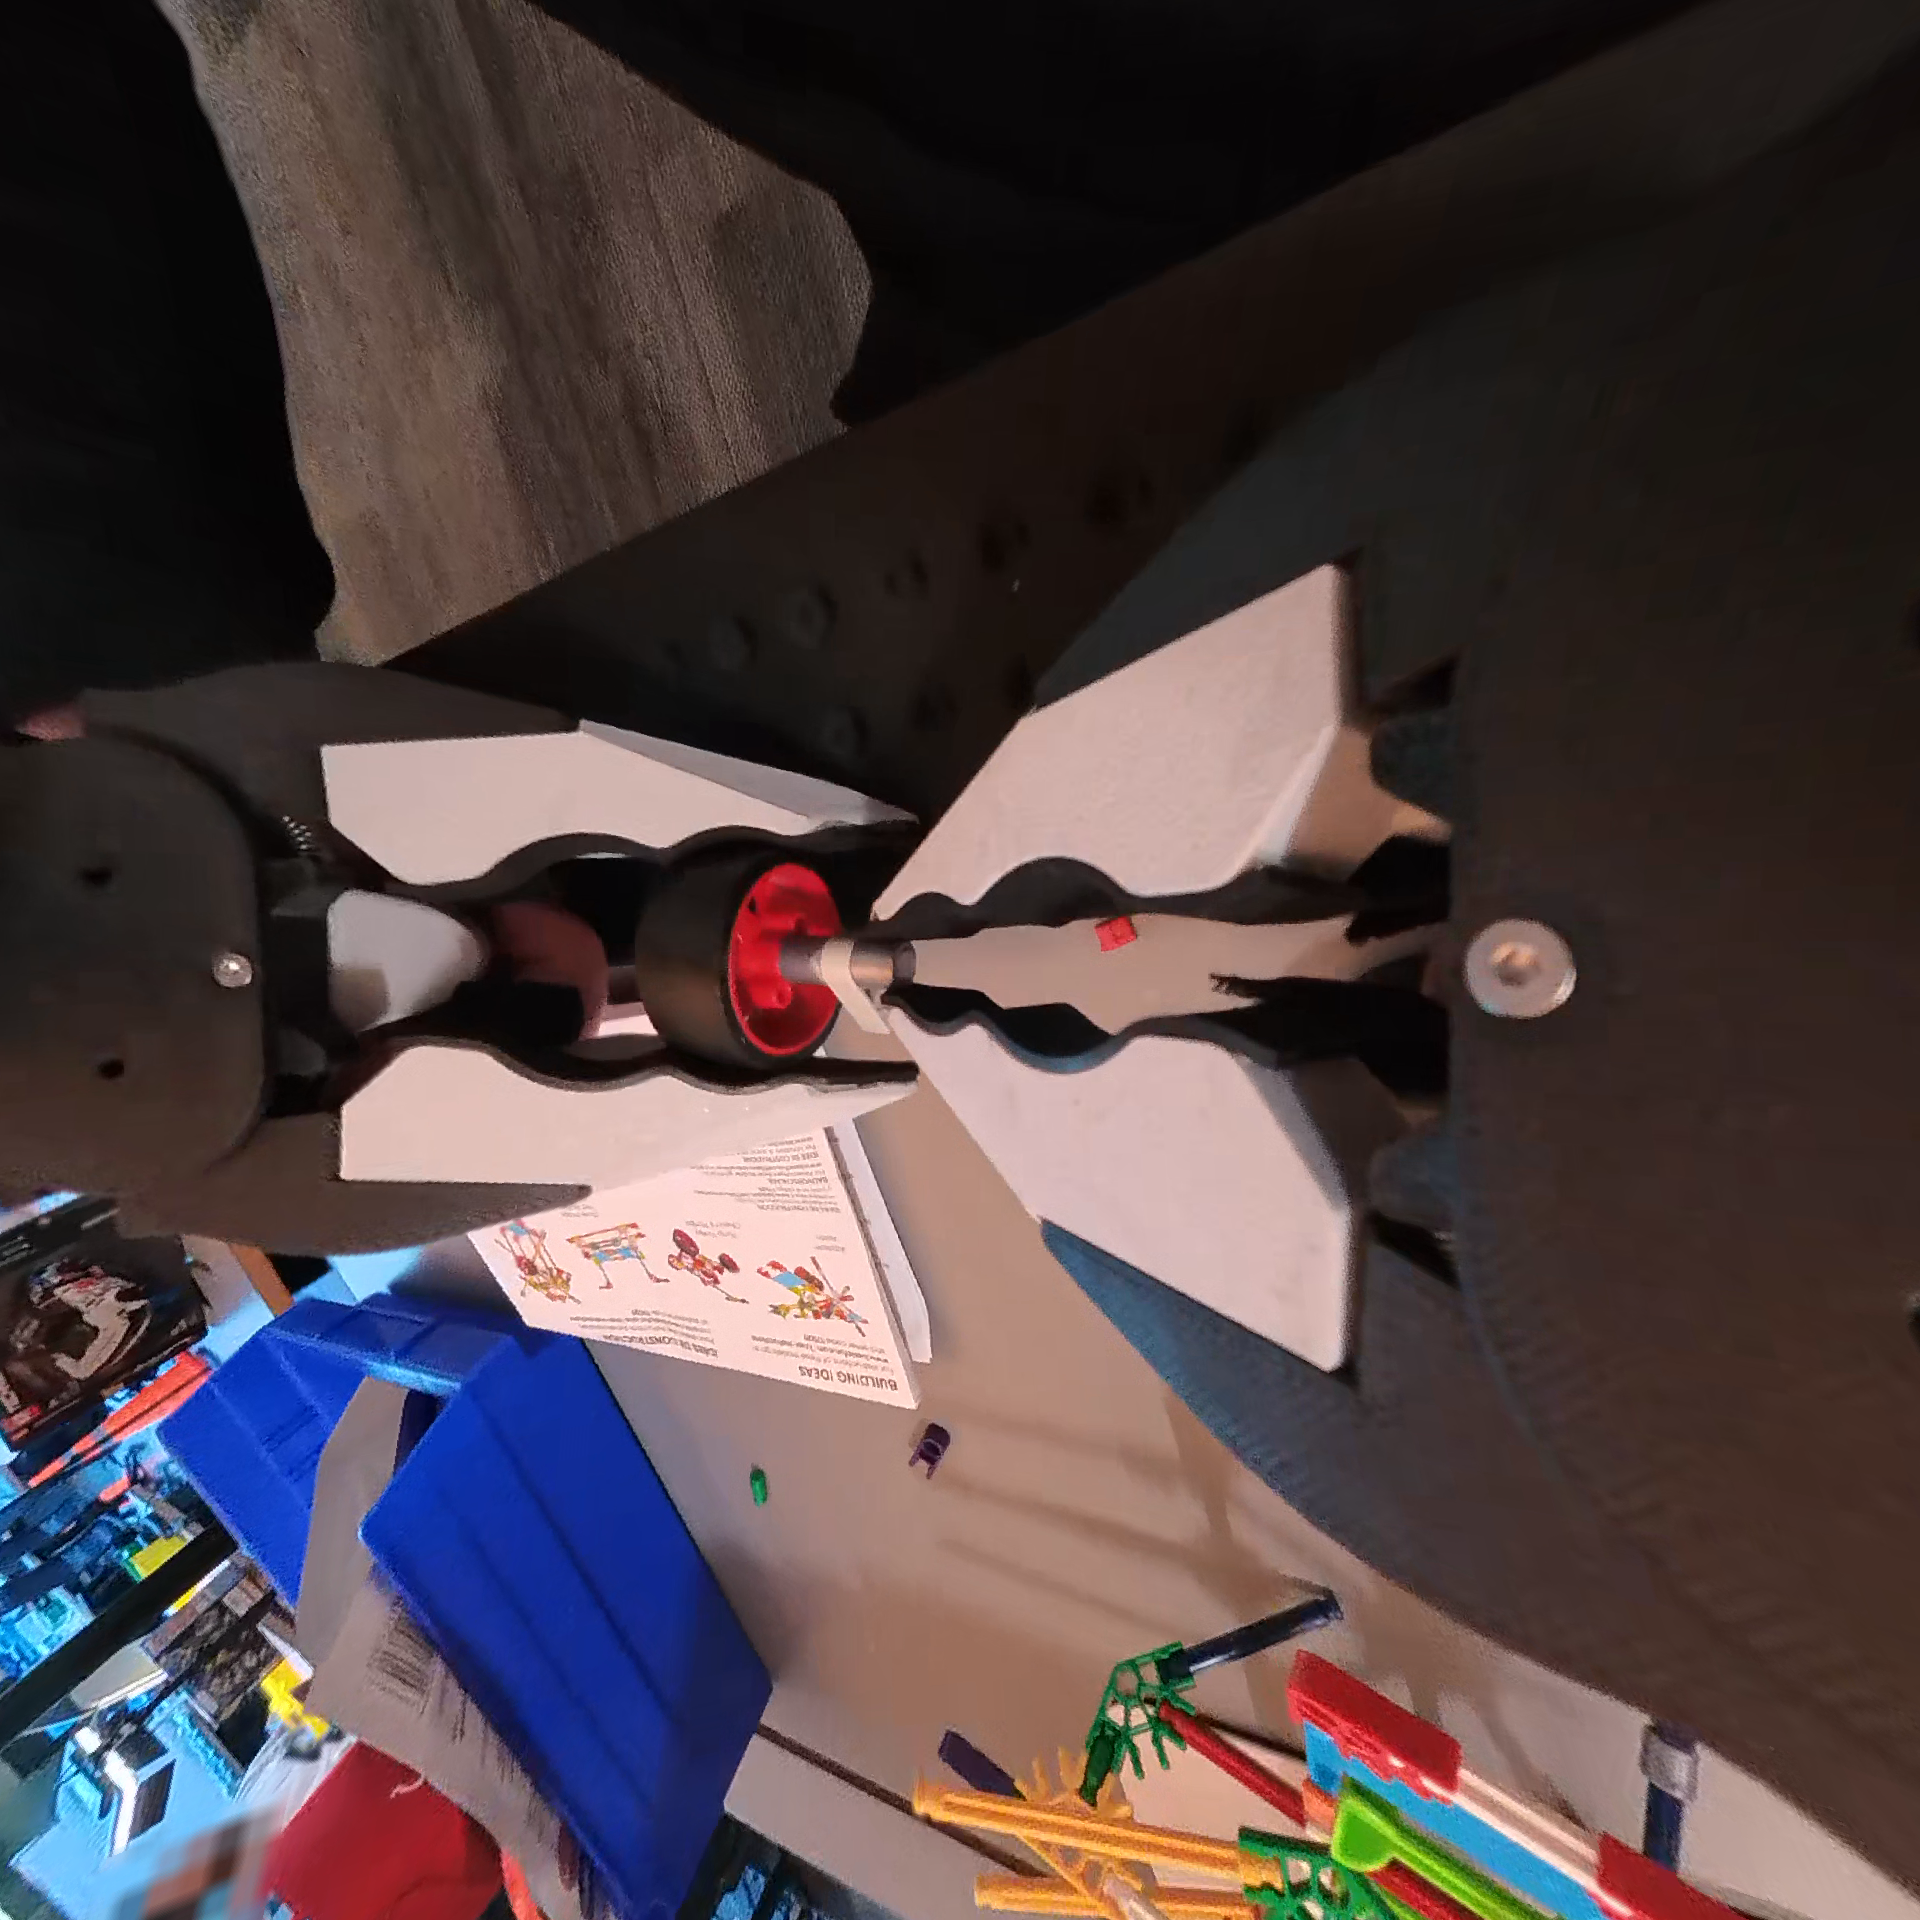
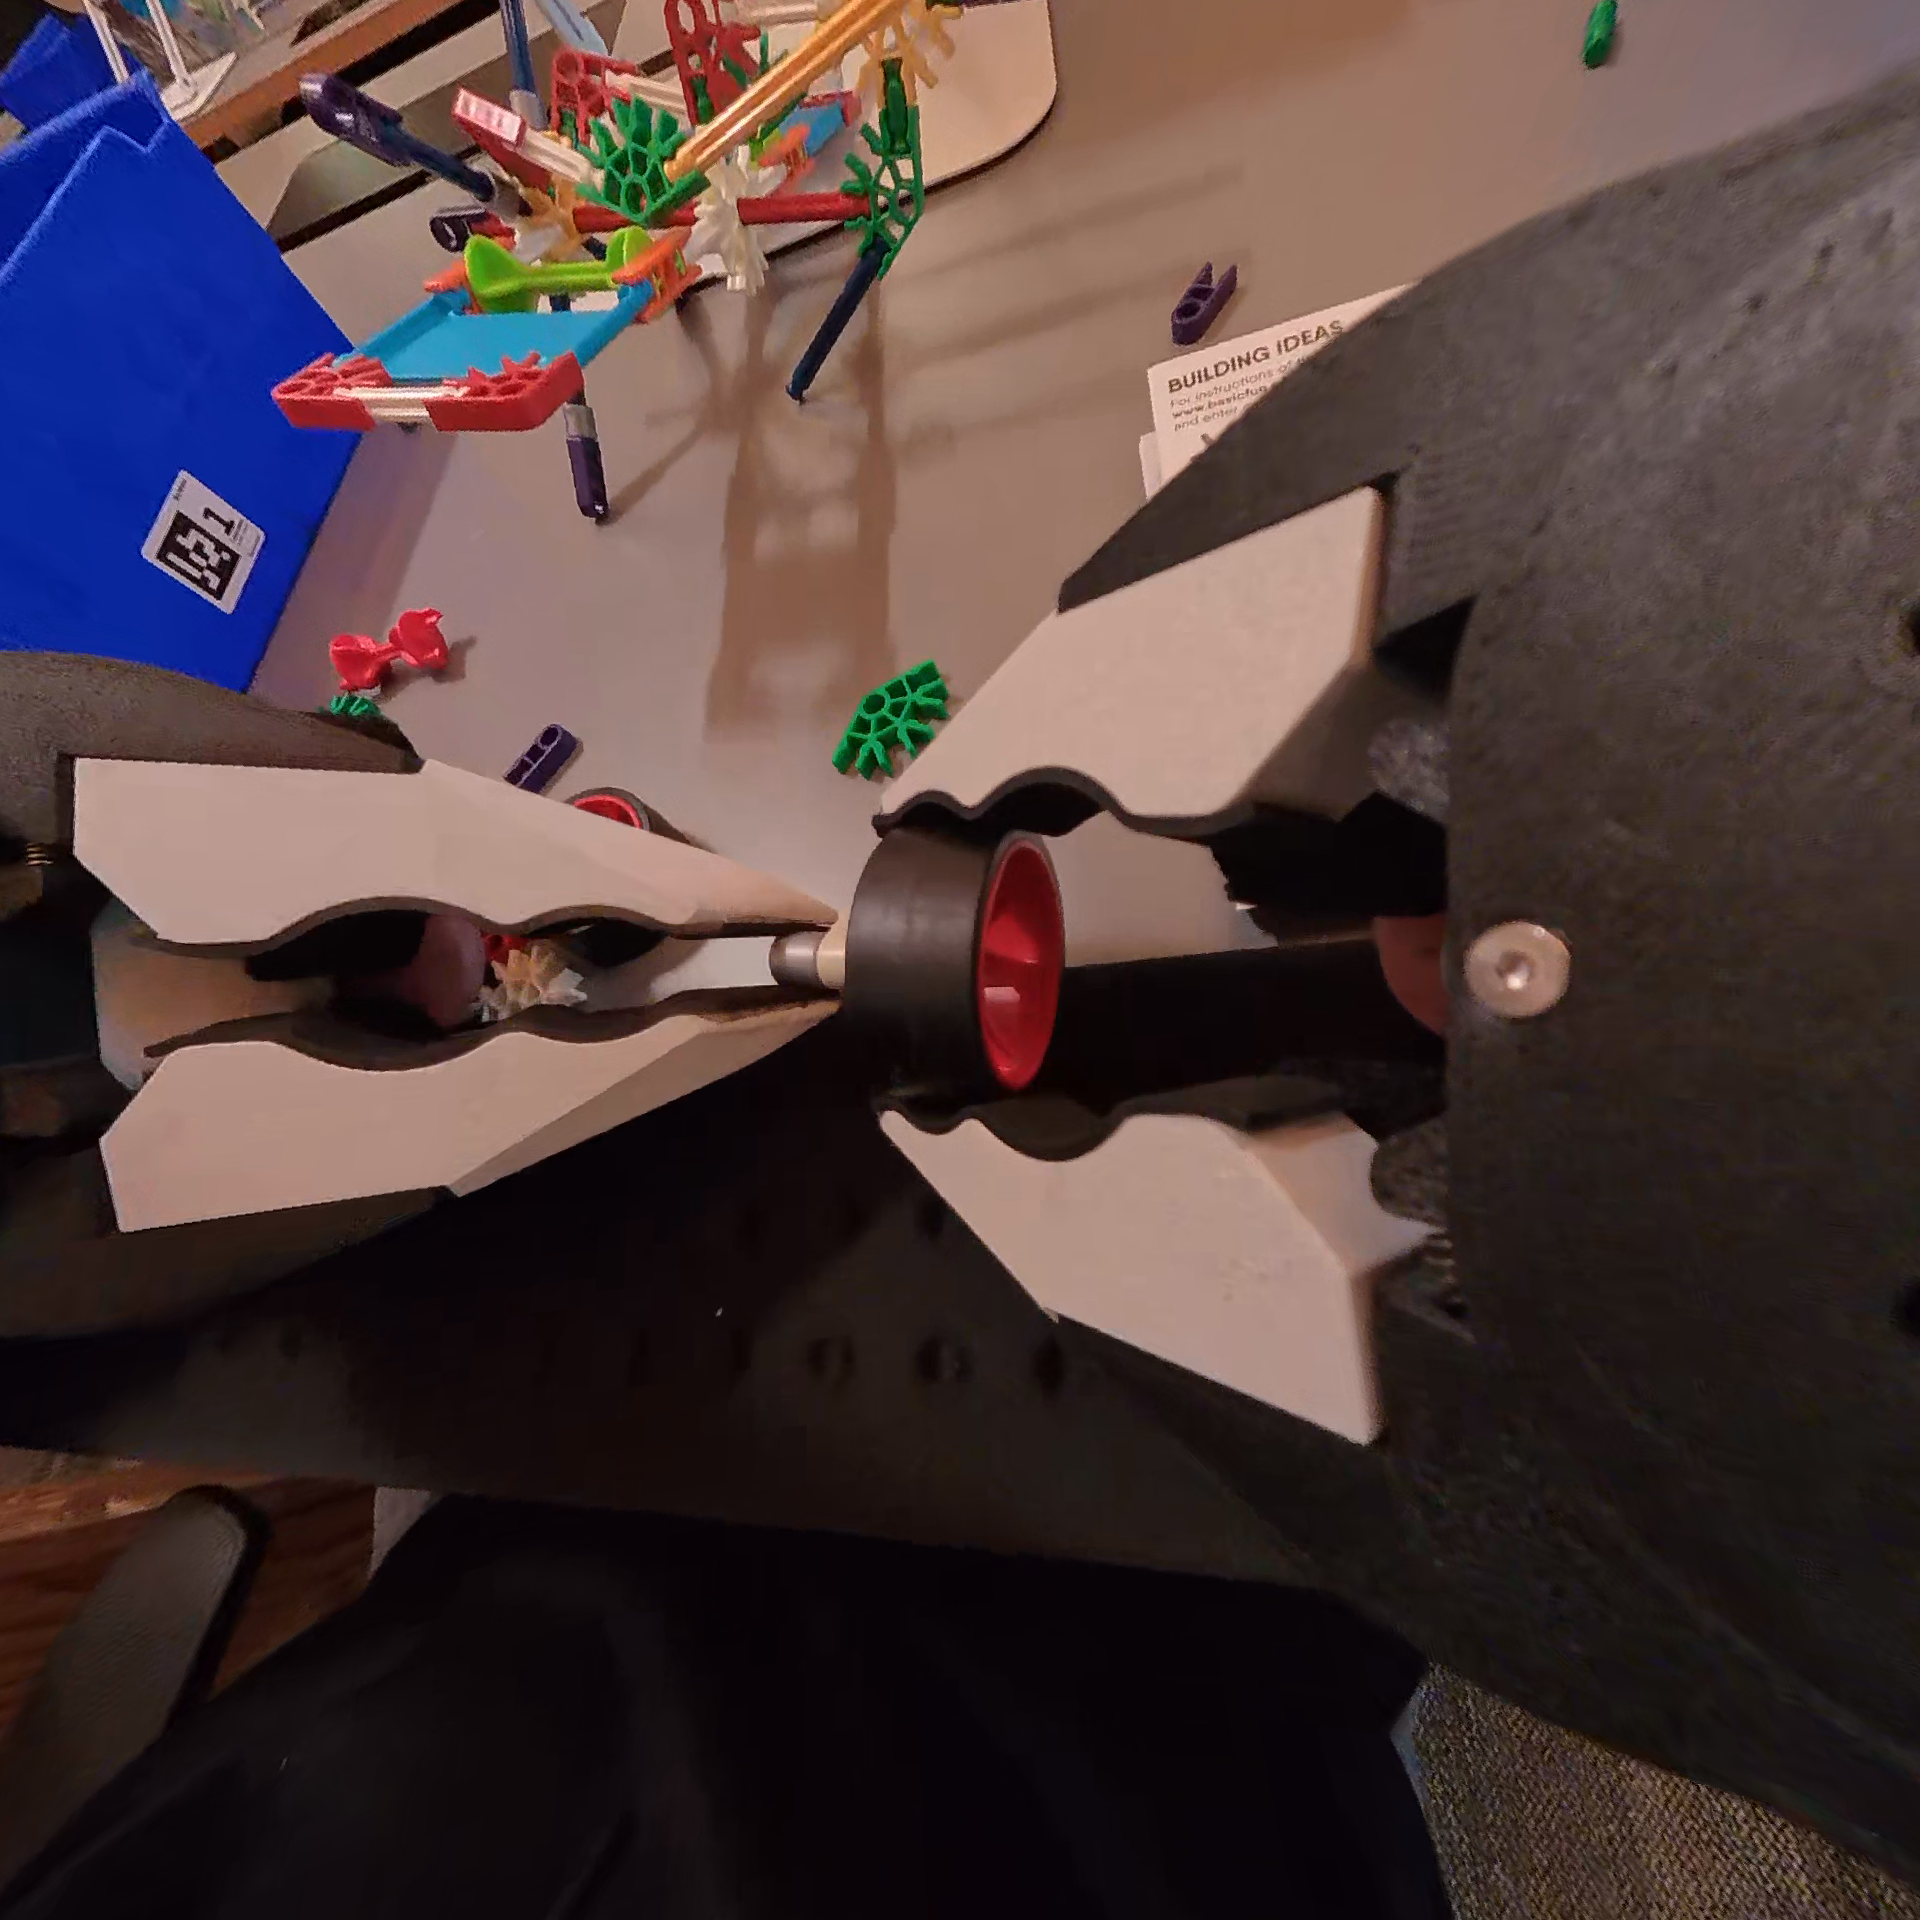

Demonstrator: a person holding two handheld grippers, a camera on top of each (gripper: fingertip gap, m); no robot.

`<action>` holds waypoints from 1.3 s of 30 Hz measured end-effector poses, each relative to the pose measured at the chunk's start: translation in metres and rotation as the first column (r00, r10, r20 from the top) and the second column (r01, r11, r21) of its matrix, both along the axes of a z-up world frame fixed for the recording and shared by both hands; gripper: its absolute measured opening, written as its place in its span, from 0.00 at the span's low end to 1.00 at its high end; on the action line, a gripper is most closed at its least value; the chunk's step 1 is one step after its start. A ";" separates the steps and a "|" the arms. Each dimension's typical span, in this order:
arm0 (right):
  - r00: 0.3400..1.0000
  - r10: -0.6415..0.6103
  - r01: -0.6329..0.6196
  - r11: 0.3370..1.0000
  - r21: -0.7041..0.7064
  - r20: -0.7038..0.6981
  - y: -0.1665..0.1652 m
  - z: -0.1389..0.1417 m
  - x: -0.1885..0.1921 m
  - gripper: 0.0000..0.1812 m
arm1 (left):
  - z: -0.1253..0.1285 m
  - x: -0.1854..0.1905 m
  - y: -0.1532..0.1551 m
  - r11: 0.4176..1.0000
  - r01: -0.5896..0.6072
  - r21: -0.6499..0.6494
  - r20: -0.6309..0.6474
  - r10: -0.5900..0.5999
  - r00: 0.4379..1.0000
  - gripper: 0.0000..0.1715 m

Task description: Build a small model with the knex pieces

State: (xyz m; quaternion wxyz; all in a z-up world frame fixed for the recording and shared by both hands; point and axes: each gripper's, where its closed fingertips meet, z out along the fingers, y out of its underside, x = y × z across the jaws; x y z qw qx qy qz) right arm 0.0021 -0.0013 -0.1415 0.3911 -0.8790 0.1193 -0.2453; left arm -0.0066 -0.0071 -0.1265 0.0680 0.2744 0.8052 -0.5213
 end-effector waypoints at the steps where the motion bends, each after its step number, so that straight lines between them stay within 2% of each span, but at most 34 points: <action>1: 1.000 0.000 0.000 1.000 0.001 -0.004 0.000 0.000 0.000 0.25 | 0.000 0.000 0.000 1.000 0.000 -0.001 -0.003 0.000 1.000 0.03; 13: 0.998 0.002 -0.002 1.000 0.001 -0.068 0.000 -0.006 0.002 0.25 | -0.006 0.001 -0.004 1.000 -0.017 0.015 0.022 0.017 1.000 0.02; 19: 0.999 -0.025 0.025 1.000 0.015 -0.039 -0.003 0.000 0.005 0.26 | -0.002 0.005 -0.005 1.000 -0.019 0.011 -0.016 0.019 1.000 0.03; 24: 0.990 -0.137 0.137 0.991 0.002 0.043 -0.007 0.007 0.016 0.32 | -0.004 0.011 -0.007 0.998 -0.052 0.026 -0.025 0.053 0.998 0.04; 28: 0.969 -0.242 0.242 0.970 0.009 0.047 -0.019 0.010 0.017 0.32 | -0.003 0.017 -0.009 0.996 -0.082 0.025 -0.016 0.083 0.996 0.04; 31: 0.944 -0.330 0.331 0.942 0.057 -0.018 -0.029 0.012 0.013 0.28 | 0.000 0.019 -0.011 0.995 -0.102 0.014 -0.010 0.102 0.995 0.04; 32: 0.926 -0.373 0.376 0.924 0.066 -0.048 -0.034 0.010 0.013 0.29 | -0.001 0.019 -0.011 0.994 -0.107 0.012 0.002 0.107 0.994 0.04; 35: 0.906 -0.411 0.421 0.899 0.122 -0.100 -0.033 0.012 0.011 0.26 | -0.002 0.018 -0.013 0.994 -0.112 0.010 0.039 0.112 0.993 0.04; 39: 0.882 -0.455 0.468 0.875 0.119 -0.124 -0.033 0.010 0.011 0.24 | -0.002 0.019 -0.014 0.992 -0.124 0.000 0.067 0.124 0.990 0.04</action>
